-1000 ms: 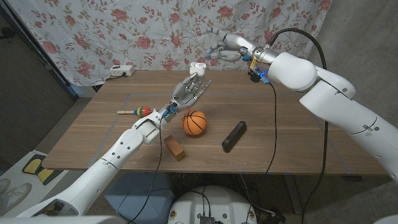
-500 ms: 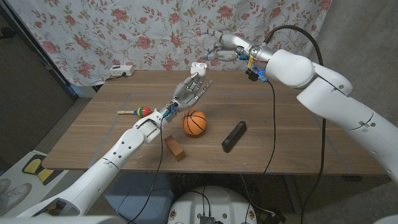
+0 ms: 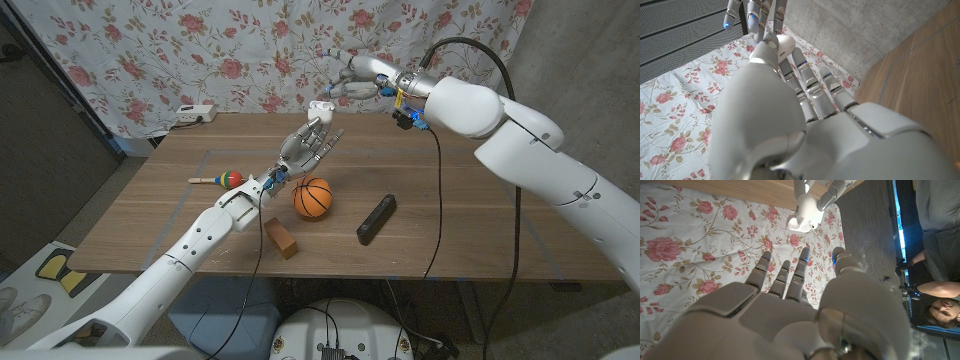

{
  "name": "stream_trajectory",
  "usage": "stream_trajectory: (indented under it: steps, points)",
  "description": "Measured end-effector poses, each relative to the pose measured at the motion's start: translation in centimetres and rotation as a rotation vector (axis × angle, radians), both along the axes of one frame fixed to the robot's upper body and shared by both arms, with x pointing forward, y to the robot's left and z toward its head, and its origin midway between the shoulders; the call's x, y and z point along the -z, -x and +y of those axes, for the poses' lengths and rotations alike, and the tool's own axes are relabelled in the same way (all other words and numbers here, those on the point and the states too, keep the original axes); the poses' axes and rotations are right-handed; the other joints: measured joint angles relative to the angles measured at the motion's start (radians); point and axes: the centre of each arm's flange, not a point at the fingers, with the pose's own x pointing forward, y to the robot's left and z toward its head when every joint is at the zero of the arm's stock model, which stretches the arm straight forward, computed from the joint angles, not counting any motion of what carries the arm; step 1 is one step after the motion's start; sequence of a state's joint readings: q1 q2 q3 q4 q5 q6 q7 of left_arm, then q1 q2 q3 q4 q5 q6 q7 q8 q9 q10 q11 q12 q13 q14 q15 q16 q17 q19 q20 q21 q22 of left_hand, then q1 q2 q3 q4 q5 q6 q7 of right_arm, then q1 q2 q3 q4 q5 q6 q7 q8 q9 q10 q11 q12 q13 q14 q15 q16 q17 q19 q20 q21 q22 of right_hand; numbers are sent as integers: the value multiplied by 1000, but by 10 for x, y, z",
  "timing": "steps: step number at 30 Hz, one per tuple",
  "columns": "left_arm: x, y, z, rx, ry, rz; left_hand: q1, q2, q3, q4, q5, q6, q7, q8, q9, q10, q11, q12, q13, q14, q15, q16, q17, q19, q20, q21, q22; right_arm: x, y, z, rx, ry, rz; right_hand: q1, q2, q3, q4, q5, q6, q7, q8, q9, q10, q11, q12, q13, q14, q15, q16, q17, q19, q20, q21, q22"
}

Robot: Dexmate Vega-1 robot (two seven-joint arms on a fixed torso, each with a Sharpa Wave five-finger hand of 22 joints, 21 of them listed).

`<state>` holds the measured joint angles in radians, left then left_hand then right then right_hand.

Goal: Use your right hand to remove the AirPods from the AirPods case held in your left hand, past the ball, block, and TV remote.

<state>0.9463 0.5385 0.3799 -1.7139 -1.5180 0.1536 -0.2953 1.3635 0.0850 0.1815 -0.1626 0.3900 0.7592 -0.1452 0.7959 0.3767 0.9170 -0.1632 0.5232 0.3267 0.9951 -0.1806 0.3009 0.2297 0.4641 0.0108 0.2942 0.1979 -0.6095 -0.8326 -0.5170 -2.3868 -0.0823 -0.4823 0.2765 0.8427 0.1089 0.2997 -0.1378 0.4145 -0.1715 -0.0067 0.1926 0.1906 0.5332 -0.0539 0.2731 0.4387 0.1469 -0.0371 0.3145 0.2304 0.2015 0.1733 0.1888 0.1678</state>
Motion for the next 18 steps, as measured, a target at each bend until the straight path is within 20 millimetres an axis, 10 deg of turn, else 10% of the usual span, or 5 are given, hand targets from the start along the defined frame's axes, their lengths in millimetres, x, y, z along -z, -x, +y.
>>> stream_trajectory:
  steps: [18]
  points:
    - [2, -1, 0, 8, 7, -20, 1, 1, -7, 1, 0, 14, 1, -1, -12, 7, -7, -2, 0, 0, 0, -4, 1, -1, -1, 0, 0, 0, -2, 6, -1, 28, 9, -7, -7, 8, 3, 15, 0, 11, 0, 0, -5, 5, -18, -11, -11, 11, -5, 0, 0, 0, 0, 0]
